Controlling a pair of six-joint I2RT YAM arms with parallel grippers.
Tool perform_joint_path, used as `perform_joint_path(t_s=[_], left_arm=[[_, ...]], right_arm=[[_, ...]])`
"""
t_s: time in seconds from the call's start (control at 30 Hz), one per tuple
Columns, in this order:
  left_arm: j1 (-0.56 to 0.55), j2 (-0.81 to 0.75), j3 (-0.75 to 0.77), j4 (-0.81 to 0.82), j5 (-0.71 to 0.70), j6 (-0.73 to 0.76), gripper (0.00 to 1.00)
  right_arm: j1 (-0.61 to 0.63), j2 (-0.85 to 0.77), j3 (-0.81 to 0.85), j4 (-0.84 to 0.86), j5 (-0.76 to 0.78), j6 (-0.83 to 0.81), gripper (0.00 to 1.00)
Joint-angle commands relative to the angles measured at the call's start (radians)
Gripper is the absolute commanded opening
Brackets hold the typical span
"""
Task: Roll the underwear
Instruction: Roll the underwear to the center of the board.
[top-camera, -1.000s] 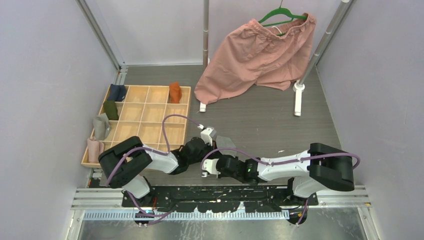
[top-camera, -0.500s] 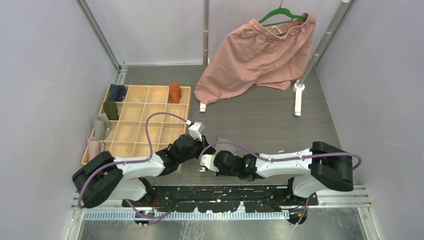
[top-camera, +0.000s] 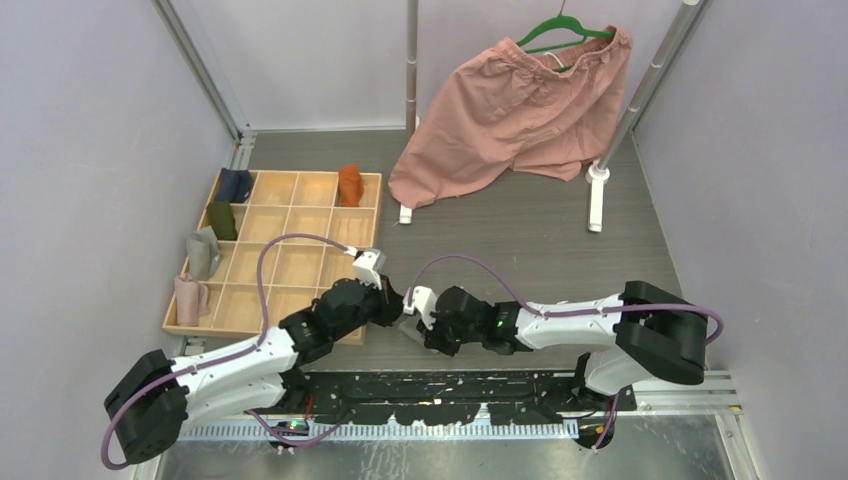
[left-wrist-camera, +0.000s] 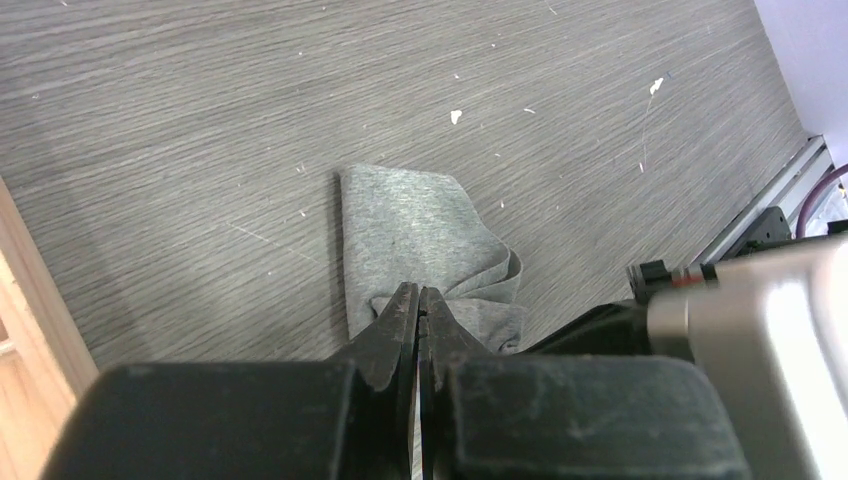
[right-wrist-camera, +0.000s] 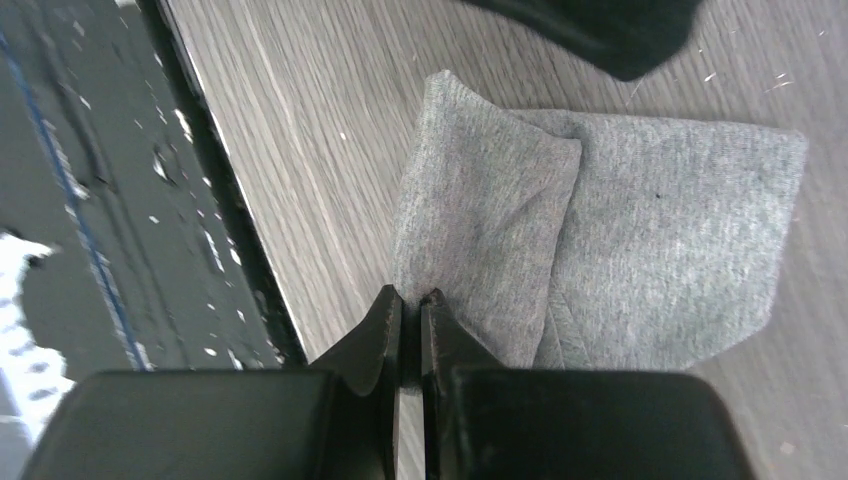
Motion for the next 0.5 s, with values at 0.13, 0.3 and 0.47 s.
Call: perform_joint_path(t_s=[0.13, 0.3, 0.47], left_arm=[[0.002, -0.066, -0.031, -0.037, 0.007, 0.009, 0.01], [0.002, -0.081, -0.029, -0.031, 0.018, 0.008, 0.01], [0.002, -0.057, -0.022, -0.001, 0.052, 0.019, 0.01]], right_arm=[[-0.131, -0.012, -0.137, 0.339, -0.318, 0.398, 0.01], [-0.214, 0.059, -0.207, 0.594, -0.442, 0.621, 0.01], [-0.266, 0.178, -0.267, 0.921, -0.524, 0.864, 0.01]])
